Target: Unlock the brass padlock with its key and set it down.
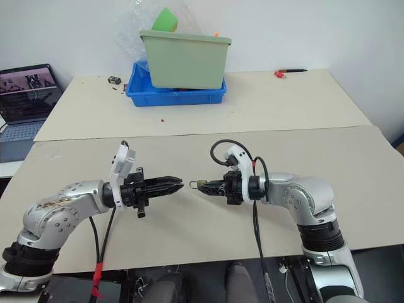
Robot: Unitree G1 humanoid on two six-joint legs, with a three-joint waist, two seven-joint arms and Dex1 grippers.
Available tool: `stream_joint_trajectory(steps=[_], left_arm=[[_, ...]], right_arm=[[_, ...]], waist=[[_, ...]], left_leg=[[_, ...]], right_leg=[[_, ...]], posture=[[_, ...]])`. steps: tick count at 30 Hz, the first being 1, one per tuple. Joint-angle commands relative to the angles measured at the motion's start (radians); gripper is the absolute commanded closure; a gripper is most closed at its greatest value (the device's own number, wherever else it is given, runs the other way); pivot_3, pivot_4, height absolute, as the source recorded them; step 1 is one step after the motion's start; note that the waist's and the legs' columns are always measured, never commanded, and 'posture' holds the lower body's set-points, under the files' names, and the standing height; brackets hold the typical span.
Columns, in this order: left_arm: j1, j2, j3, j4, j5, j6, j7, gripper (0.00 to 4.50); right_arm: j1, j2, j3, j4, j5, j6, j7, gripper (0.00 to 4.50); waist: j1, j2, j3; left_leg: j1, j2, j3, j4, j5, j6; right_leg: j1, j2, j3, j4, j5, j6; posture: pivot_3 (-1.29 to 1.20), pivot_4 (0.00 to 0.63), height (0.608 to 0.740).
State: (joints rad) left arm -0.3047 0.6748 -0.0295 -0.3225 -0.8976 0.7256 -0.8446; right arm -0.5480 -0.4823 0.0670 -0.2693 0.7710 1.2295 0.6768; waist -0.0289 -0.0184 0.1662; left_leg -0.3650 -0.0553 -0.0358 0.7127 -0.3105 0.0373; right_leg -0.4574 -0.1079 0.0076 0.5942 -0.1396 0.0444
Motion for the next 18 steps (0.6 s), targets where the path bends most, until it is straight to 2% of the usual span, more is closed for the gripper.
stream_joint_trajectory(steps=[1, 6, 9, 18], left_arm=[[-0.017, -0.003, 0.012, -0.001, 0.03, -0.002, -0.008, 3.73], [-0.023, -0.017, 0.016, -0.013, 0.031, 0.011, -0.011, 3.73], [-0.027, -0.038, 0.026, -0.017, 0.006, 0.029, -0.003, 4.43], [-0.025, -0.05, 0.023, -0.02, 0.032, 0.047, -0.004, 4.43]], right_arm=[[-0.018, 0.009, -0.021, -0.048, 0.037, -0.02, 0.018, 4.41], [-0.026, 0.009, -0.029, -0.054, 0.053, -0.009, 0.012, 4.41], [-0.027, 0.004, -0.029, -0.047, 0.055, -0.009, 0.008, 4.41], [-0.031, -0.001, -0.028, -0.056, 0.07, -0.006, 0.015, 4.41]], waist=[[0.002, 0.0, 0.0], [0.008, 0.0, 0.0], [0.012, 0.0, 0.0], [0.012, 0.0, 0.0]], left_leg=[[0.0, 0.0, 0.0, 0.0, 0.0, 0.0], [0.001, 0.0, 0.0, 0.0, 0.0, 0.0], [0.001, 0.0, 0.0, 0.0, 0.0, 0.0], [0.001, 0.0, 0.0, 0.0, 0.0, 0.0]], right_leg=[[0.0, 0.0, 0.0, 0.0, 0.0, 0.0], [0.0, 0.0, 0.0, 0.0, 0.0, 0.0], [0.0, 0.0, 0.0, 0.0, 0.0, 0.0], [0.0, 0.0, 0.001, 0.0, 0.0, 0.0]], posture=[[0.0, 0.15, 0.74], [0.0, 0.15, 0.74], [0.0, 0.15, 0.74], [0.0, 0.15, 0.74]])
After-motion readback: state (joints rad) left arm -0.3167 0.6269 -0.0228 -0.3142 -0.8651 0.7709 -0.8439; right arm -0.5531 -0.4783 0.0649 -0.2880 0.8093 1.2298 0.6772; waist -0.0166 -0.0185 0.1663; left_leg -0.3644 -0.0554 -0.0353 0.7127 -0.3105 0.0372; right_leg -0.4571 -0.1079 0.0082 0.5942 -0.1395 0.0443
